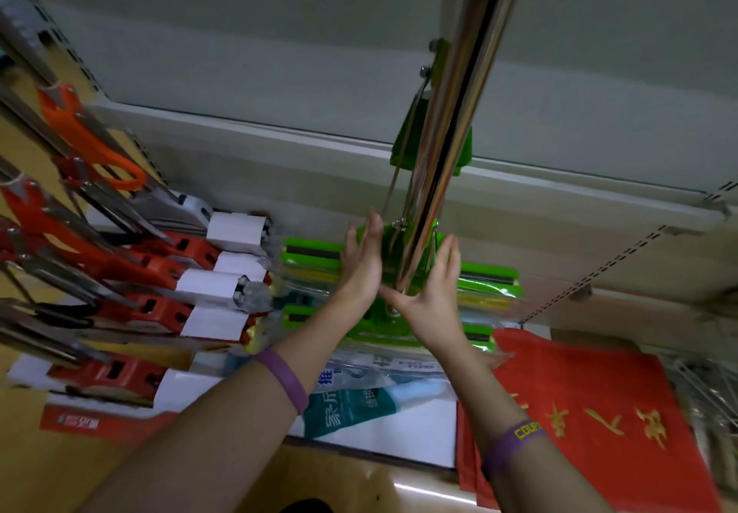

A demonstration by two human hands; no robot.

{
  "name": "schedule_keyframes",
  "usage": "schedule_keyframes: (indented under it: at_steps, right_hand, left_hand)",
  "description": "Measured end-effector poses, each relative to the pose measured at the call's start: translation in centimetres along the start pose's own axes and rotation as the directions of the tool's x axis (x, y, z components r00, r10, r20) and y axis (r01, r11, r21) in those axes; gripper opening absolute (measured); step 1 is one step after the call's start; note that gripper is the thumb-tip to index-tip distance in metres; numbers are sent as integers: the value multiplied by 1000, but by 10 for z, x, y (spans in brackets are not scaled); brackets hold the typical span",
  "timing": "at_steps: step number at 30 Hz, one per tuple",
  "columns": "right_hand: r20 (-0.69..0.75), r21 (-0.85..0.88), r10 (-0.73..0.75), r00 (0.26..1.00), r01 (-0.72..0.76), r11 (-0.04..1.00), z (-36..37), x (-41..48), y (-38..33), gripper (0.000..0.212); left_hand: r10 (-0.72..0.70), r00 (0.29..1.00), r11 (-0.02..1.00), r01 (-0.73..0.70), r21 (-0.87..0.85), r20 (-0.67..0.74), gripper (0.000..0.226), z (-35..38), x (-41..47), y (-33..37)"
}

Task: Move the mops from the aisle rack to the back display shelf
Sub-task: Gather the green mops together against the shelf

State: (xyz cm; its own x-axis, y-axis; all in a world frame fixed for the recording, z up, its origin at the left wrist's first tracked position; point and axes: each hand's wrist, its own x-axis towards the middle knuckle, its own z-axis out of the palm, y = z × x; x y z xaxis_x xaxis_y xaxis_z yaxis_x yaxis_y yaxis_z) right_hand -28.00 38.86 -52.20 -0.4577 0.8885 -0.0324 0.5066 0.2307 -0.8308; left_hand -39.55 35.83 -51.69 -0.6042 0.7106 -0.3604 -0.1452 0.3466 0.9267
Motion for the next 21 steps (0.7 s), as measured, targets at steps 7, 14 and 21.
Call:
schedule_keyframes:
  at_steps: [7,14,21]
  right_hand:
    - [-112,-51,48,993,-54,997,7,-11,-3,136]
    - [-96,-73,79,992,-86,994,2,-19,-1,142]
    - [-41,50,189,981,-186,981,-17,-32,-28,139]
  left_hand:
    - [92,995,995,-91,-33,26,121,8,-16,14]
    - [10,995,999,-14,45,101,110,2,-21,13]
    - [38,975,995,-57,83,219,90,-7,-47,56]
